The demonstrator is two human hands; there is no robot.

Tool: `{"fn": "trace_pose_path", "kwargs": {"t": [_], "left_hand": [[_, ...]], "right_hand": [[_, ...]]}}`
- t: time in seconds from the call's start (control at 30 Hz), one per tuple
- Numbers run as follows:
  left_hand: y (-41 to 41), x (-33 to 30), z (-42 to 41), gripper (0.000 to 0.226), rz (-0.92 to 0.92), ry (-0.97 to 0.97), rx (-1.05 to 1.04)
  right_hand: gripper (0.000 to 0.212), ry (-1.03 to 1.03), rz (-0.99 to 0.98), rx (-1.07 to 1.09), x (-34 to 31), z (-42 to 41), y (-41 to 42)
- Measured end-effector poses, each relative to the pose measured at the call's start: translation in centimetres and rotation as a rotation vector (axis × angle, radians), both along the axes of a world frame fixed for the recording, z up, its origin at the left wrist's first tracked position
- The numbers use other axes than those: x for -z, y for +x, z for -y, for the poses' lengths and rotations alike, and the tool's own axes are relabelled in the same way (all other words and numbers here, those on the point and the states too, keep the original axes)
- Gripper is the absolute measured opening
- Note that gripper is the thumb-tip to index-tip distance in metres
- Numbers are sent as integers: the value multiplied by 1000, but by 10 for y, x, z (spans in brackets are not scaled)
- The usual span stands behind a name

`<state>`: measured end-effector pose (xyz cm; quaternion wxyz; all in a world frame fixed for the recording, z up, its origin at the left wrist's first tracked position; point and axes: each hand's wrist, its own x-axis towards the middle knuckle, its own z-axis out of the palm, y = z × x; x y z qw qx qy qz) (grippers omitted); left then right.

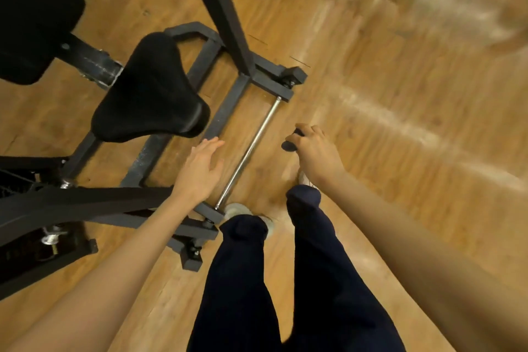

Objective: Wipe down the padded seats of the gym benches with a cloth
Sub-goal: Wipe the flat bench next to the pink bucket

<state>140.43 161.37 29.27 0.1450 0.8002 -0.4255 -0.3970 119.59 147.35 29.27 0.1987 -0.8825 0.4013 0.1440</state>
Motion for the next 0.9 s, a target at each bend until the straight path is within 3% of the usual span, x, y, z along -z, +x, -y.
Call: {"fn": "trace_pose_path", "kwargs": {"t": [0.3,0.47,0.9], "left_hand": [[-98,-11,77,45,59,154,146],[-141,-14,120,45,51,242,125],[-160,-5,267,43,94,325,208]], "right_hand": [[34,85,-16,380,4,49,-141],[39,137,10,520,-2,87,-204],[33,170,203,798,-16,240,-267]]}}
